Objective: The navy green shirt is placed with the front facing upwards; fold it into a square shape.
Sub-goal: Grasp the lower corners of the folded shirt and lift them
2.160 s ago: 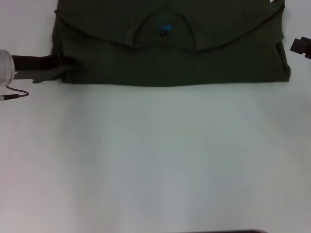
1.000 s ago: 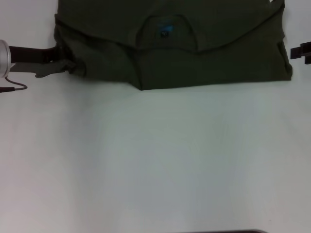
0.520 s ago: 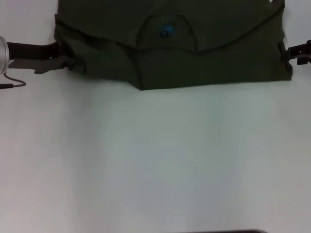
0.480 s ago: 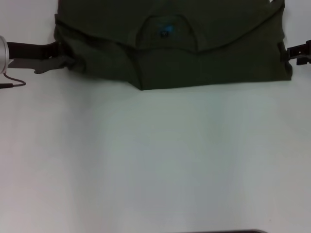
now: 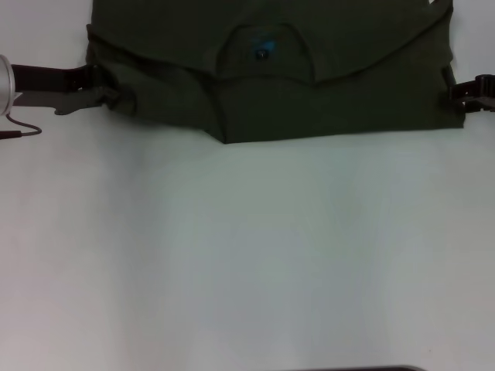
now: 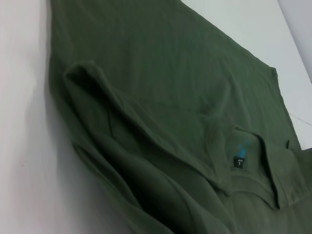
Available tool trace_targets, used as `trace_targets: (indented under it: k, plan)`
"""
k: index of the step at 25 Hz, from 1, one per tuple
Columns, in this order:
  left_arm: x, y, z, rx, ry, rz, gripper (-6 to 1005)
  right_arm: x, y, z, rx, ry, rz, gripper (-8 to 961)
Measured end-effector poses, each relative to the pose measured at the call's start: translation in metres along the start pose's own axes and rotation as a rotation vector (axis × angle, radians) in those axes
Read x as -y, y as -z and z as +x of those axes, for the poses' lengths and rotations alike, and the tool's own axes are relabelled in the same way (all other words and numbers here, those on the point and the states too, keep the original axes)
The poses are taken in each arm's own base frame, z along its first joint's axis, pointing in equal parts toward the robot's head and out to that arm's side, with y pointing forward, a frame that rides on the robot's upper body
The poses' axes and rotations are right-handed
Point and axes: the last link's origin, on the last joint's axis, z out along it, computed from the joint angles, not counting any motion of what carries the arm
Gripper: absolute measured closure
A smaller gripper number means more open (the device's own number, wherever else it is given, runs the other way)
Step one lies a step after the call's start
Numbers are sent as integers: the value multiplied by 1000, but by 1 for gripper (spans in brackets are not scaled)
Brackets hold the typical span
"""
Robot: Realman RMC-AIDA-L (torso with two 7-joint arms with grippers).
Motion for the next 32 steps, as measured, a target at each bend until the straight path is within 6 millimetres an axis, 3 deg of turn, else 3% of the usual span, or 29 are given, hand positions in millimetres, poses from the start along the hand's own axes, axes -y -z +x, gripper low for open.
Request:
trace_targets:
  k: [14,32]
  plan:
    - [1,1,1,-10,5,0,949,-13,-18,3,-23,20,-3,306]
    - [-1,0,0,-6,4,-5,947,-22,-18,3,-57,33,-42,316]
